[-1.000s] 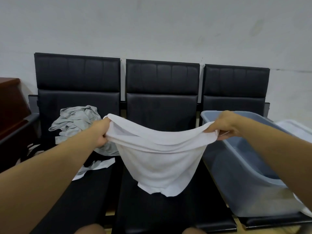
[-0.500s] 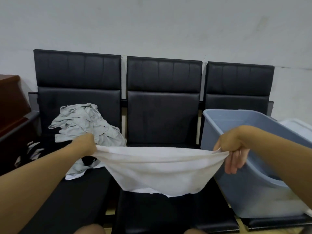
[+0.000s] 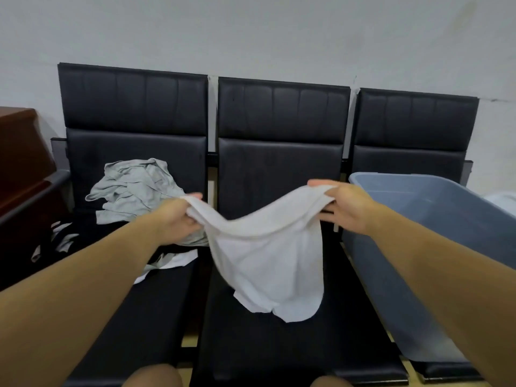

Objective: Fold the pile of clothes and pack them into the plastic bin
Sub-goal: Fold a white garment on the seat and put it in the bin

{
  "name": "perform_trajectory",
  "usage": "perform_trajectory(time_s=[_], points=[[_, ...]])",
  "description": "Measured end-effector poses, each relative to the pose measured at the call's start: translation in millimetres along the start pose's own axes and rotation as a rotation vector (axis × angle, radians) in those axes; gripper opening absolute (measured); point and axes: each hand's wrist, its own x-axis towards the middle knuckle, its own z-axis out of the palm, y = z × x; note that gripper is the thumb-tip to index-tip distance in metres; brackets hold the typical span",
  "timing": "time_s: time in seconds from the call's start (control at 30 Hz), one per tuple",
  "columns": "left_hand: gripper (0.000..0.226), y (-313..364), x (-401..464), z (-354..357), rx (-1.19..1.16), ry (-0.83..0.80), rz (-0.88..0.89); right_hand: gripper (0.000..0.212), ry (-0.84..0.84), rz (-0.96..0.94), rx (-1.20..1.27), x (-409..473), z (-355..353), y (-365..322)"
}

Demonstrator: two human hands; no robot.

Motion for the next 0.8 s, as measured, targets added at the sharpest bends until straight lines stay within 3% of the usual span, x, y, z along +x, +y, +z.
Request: perform_trajectory(time_s=[0.2, 0.33, 0.47, 0.57, 0.67, 0.8], points=[[0.046, 71, -5, 56, -0.022, 0.003, 0.457, 0.044, 0.18, -0.479, 0.063, 12, 25, -68], [0.046, 112, -23, 77, -0.018, 0.014, 0.592, 0.049, 0.285, -0.589, 0.08, 8, 19, -109], [0.044, 117, -34, 76, 0.008, 0.049, 0.634, 0.047, 0.335, -0.626, 0.053, 3, 10, -108], [0.04, 107, -39, 65, 0.084, 0.063, 0.627, 0.045, 0.35, -0.616, 0.05, -5, 1, -88], [0.037, 80, -40, 46, 0.29, 0.05, 0.504, 0.037, 0.366, -0.513, 0.005, -14, -7, -55], [0.045, 29, -43, 8, 0.743, -0.041, 0.128, 0.024, 0.252, -0.052, -0.283, -43, -14, -4]])
